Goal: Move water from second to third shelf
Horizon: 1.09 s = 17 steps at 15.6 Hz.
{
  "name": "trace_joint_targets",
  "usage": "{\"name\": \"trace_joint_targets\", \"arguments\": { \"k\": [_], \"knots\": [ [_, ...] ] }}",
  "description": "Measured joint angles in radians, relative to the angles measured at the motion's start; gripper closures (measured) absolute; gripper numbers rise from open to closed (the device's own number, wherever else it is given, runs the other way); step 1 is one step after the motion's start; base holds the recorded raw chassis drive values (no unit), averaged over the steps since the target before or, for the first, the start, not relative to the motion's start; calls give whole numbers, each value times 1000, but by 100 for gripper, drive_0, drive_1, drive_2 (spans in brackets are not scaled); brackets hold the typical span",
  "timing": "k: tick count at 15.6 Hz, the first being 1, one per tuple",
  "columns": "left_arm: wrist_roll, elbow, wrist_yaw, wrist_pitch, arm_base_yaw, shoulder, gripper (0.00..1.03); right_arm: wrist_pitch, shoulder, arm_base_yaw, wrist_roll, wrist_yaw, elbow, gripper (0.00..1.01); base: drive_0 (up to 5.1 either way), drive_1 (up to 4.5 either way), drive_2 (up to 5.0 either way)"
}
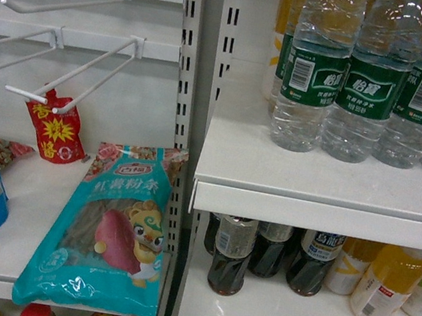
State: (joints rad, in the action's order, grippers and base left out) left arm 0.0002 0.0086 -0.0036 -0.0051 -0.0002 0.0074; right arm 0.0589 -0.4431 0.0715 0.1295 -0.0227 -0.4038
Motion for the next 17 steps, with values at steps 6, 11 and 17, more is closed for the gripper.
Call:
{"name": "trace_joint_targets", "arguments": {
  "k": [6, 11, 17],
  "knots": [
    [0, 0, 2, 2, 0, 0, 5, -4, 0, 0, 0, -1, 0, 58, 0, 0, 0],
    [0, 0, 2, 2, 0, 0, 5, -4, 0, 0, 0, -1, 0, 58, 0, 0, 0],
    [0, 0, 3, 2, 0, 0, 5, -237, -221, 16, -21, -58, -14, 58, 0, 0, 0]
  ]
}}
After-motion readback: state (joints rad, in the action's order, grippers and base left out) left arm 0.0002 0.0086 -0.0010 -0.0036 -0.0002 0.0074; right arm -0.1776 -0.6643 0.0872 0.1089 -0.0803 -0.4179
